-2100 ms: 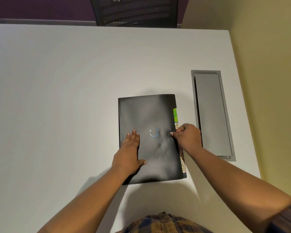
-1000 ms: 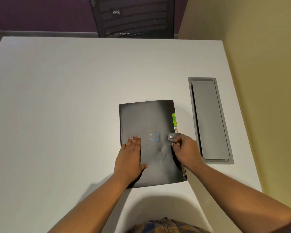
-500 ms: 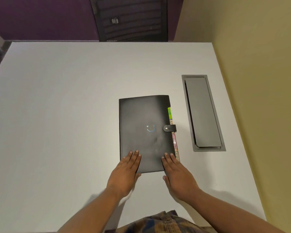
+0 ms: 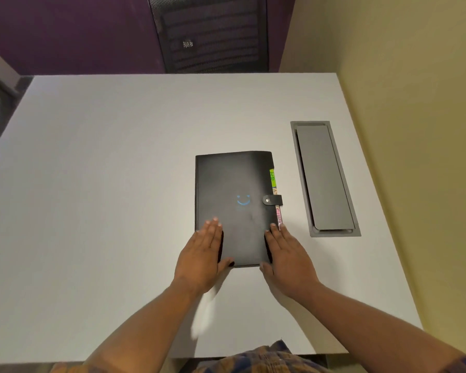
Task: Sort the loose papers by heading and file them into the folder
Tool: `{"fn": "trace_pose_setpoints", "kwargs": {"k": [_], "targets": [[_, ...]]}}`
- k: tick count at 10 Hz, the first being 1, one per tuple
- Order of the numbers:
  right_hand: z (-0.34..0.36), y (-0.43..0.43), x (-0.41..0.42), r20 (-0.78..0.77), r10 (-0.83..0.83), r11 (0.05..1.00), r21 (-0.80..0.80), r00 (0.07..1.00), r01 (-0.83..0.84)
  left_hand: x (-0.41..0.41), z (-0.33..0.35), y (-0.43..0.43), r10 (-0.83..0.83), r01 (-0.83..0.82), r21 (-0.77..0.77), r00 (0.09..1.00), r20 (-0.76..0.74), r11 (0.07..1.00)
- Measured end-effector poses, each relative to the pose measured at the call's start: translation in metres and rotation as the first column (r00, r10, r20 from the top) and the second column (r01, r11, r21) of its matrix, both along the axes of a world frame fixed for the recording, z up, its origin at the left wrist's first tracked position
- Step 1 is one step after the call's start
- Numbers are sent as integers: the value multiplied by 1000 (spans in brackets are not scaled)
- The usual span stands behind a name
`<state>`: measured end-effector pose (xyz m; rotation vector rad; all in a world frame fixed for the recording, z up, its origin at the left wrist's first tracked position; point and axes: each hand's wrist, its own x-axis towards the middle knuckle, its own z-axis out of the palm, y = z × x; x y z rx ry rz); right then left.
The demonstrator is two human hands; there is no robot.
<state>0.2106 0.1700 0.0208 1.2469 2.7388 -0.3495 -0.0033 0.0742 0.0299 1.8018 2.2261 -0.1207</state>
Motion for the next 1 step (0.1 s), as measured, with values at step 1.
{"fn": "trace_pose_setpoints", "kwargs": {"k": [1], "targets": [[23, 19, -11, -57, -97, 989, 110, 994, 103, -9, 15, 13, 125, -109, 172, 989, -83, 979]]}}
